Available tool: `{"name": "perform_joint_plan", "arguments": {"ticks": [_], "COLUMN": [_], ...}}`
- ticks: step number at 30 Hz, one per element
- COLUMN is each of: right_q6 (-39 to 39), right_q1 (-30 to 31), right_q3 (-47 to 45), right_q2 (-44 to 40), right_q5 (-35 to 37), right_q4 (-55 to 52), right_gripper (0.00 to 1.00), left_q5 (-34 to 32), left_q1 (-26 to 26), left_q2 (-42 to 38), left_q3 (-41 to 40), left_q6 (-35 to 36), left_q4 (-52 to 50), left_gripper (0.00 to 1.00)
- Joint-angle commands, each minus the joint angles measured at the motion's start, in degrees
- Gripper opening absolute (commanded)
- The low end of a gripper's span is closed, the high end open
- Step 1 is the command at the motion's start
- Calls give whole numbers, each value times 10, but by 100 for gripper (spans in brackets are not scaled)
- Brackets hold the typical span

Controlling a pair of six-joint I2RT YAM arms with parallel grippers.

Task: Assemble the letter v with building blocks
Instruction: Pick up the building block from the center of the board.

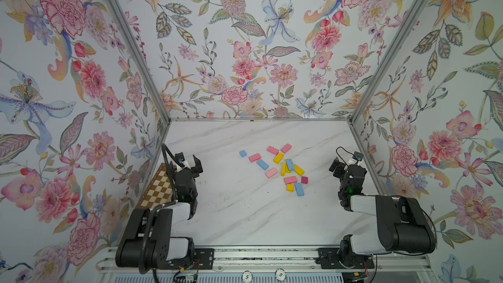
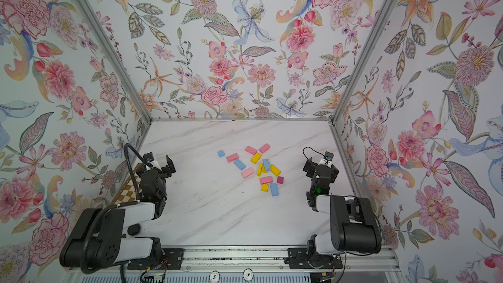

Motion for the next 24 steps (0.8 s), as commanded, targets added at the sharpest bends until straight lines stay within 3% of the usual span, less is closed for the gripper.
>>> {"name": "perform_joint_plan", "arguments": {"ticks": [1, 2, 3, 5, 9, 12, 19, 24], "right_q6": [85, 136, 167, 169, 179, 144, 111, 129], "right_q1": [-3, -10, -25, -42, -24, 32, 170, 246], "right_q3": [24, 25, 30, 55, 150, 208, 370, 415], "right_q2": [-74, -92, -110, -132, -103, -65, 71, 144], "right_q5": [96, 102, 63, -18, -17, 13, 17, -26], "right_q4": [-83, -103, -128, -181, -334, -389, -584, -593], "right_gripper": [99, 99, 99, 99, 99, 99, 99, 99], "left_q5": [-75, -76, -64, -32, 63, 123, 144, 184], "left_q1": [-3, -3, -4, -4, -8, -39, -152, -167], "left_q2": [-85, -103, -121, -143, -117, -51, 108, 208], "left_q3": [68, 84, 106, 151, 248, 311, 443, 527], "left_q6": [-45, -60, -78, -113, -203, -219, -243, -276], "left_q4": [-213, -253, -305, -392, -540, -587, -624, -687], "left_gripper": [99, 99, 99, 99, 99, 99, 99, 99]}}
